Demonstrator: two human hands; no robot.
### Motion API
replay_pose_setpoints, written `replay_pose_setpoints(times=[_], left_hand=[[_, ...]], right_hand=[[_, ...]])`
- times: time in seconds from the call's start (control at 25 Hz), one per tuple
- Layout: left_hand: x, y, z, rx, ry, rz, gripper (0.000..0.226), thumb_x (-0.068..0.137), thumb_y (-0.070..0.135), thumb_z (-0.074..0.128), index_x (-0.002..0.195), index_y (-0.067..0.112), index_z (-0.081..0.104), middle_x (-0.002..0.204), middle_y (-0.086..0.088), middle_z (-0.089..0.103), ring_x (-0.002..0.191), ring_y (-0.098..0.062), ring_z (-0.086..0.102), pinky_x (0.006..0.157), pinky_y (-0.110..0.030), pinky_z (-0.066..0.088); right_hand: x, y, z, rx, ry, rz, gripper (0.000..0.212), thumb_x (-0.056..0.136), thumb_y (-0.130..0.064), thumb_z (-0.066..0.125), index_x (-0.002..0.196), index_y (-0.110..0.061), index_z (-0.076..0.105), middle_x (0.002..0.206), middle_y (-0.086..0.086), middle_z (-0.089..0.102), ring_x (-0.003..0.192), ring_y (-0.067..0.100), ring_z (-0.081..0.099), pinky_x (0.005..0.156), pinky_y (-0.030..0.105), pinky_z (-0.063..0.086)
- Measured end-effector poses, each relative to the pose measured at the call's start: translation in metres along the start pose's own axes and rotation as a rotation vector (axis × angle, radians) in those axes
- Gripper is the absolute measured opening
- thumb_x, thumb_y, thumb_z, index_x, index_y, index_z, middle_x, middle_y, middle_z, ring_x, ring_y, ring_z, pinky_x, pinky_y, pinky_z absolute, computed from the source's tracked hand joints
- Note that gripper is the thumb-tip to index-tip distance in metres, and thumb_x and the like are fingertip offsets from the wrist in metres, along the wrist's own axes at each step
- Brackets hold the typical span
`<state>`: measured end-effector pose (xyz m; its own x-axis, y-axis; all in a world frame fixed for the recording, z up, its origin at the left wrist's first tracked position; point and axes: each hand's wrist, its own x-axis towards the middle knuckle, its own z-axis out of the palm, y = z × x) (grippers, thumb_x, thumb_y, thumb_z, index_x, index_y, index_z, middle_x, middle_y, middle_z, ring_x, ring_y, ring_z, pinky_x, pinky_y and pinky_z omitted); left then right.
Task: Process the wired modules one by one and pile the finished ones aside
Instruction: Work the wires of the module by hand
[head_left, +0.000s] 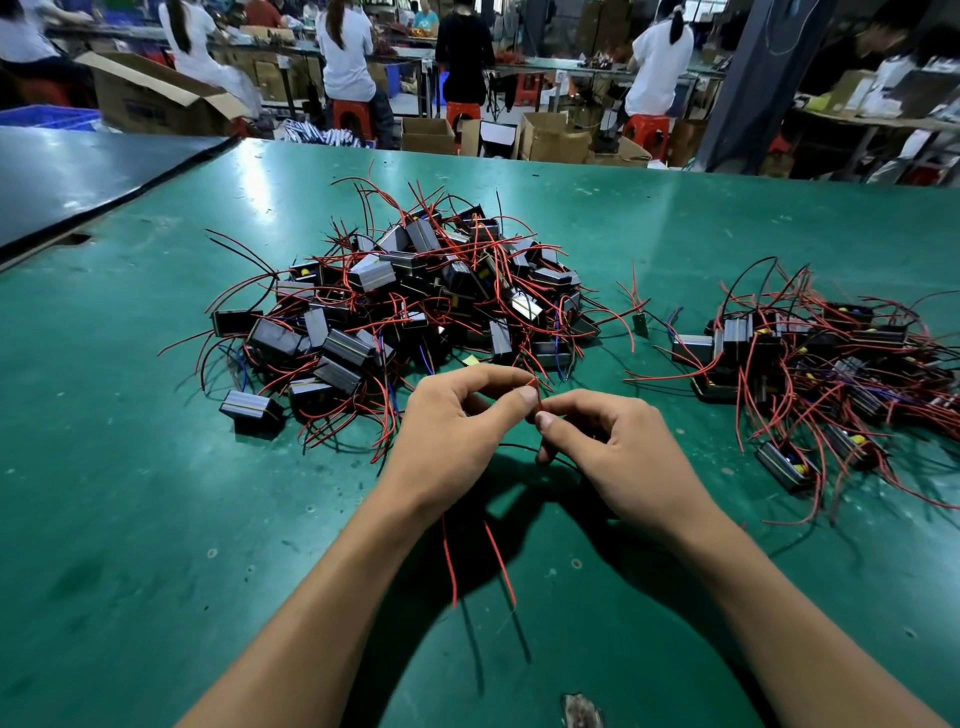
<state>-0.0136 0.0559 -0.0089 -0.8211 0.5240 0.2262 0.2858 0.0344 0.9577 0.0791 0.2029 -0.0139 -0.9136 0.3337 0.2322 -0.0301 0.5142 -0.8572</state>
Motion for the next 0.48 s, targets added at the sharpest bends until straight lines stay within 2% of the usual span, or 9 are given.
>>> replay_pose_setpoints(times=[0.12, 0.24, 0.36, 0.48], left_hand=[[-0.0001, 0.0014, 0.0019, -0.001, 0.023, 0.026, 0.004, 0.083, 0.024, 0.078, 0.087, 0.022, 0.077, 0.069, -0.018, 0.066, 0.059, -0.015, 0.044, 0.058, -0.027, 0.037], [-0.0001, 0.0014, 0.0023, -0.001, 0.041, 0.045, 0.001, 0.083, 0.019, 0.077, 0.083, 0.019, 0.077, 0.063, -0.004, 0.064, 0.055, -0.011, 0.040, 0.053, -0.025, 0.034], [-0.0012, 0.0011, 0.0013, 0.065, 0.048, 0.081, 0.002, 0.084, 0.019, 0.076, 0.083, 0.019, 0.077, 0.063, -0.005, 0.065, 0.054, -0.010, 0.041, 0.052, -0.026, 0.035], [-0.0035, 0.0019, 0.0014, 0.162, 0.055, 0.134, 0.002, 0.084, 0.022, 0.076, 0.085, 0.021, 0.078, 0.065, 0.001, 0.069, 0.051, -0.013, 0.046, 0.050, -0.029, 0.041]], right_hand=[[-0.0003, -0.0004, 0.0010, -0.029, -0.005, -0.019, 0.011, 0.095, -0.023, 0.067, 0.090, -0.026, 0.077, 0.065, -0.005, 0.072, 0.046, -0.001, 0.042, 0.048, 0.012, 0.030], [-0.0013, -0.0009, 0.0007, -0.025, -0.015, -0.009, 0.010, 0.093, -0.023, 0.069, 0.092, -0.027, 0.078, 0.069, -0.007, 0.074, 0.049, -0.001, 0.050, 0.051, 0.015, 0.037], [-0.0021, -0.0027, -0.0015, -0.018, 0.047, -0.048, 0.013, 0.090, -0.022, 0.073, 0.100, -0.029, 0.076, 0.077, -0.014, 0.072, 0.056, 0.008, 0.058, 0.056, 0.020, 0.046], [-0.0005, -0.0073, -0.0012, 0.064, 0.158, -0.126, 0.020, 0.087, -0.022, 0.076, 0.106, -0.030, 0.073, 0.085, -0.010, 0.072, 0.058, 0.022, 0.060, 0.055, 0.027, 0.050]])
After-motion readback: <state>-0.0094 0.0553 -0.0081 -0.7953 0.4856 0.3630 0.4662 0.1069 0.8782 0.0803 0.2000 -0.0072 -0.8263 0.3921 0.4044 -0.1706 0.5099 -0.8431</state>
